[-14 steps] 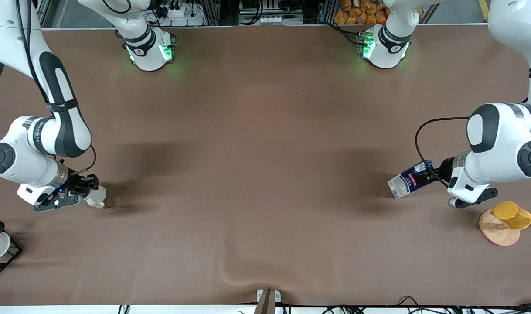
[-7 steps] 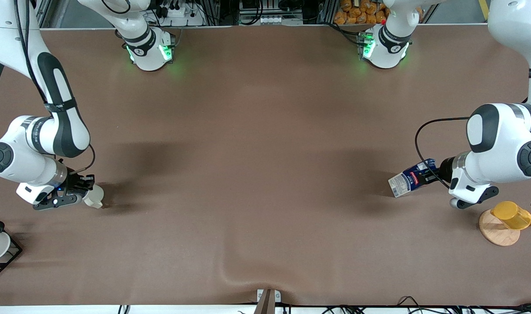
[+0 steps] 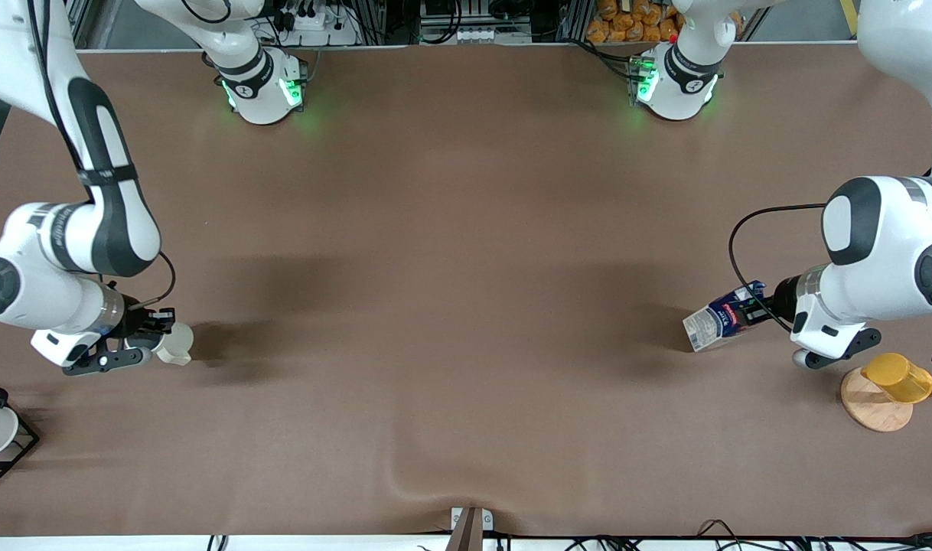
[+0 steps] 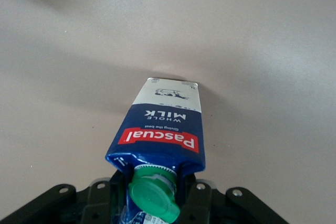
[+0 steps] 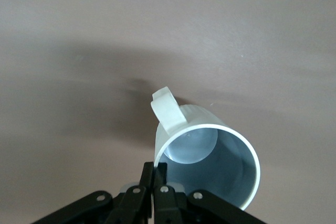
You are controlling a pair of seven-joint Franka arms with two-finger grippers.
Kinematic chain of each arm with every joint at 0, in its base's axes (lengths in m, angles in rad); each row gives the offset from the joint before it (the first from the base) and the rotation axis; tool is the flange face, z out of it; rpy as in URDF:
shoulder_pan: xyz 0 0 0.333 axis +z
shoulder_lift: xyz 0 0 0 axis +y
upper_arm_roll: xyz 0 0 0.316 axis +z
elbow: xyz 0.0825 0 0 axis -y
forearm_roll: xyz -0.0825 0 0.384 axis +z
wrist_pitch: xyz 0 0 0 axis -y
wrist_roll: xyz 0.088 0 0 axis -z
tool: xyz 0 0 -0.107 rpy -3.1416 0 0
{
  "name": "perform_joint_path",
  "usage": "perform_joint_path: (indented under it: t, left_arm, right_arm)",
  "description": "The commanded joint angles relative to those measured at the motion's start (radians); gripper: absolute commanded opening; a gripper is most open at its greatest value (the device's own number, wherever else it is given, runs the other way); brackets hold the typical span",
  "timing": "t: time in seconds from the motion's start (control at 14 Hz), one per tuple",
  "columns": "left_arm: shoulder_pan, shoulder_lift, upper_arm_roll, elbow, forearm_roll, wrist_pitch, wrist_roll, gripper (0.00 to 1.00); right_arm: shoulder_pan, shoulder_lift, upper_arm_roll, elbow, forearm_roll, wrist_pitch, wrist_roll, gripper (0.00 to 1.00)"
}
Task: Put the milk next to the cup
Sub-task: 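Close the right gripper on the white mug rim, then carry the mug with the right gripper to the table middle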
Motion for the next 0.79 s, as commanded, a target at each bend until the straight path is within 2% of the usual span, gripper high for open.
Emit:
perform_joint_path:
  t: [0.0,0.29,0.43,0.71]
  left_arm:
    - [-0.001,-0.016,-0.015,0.052,-0.006,-0.085,-0.014,0.42]
    - [-0.001,-0.025,-0.030,0.083,-0.003,-0.132,-0.011,0.42]
    - [0.000,-0.030,-0.030,0.083,-0.003,-0.140,-0.006,0.42]
    - [0.000,-0.044,-0.042,0.085,-0.002,-0.163,-0.006,0.43]
  right_arm:
    - [0.065,-0.053,0.023,0.084,0.017,-0.129,0.125,0.00]
    - [0.247,-0.044,0.106,0.135,0.015,-0.149,0.529,0.00]
    - [0.360,-0.011,0.108,0.189,0.017,-0.143,0.689,0.00]
    - [0.531,0.017,0.106,0.194,0.043,-0.088,0.929,0.00]
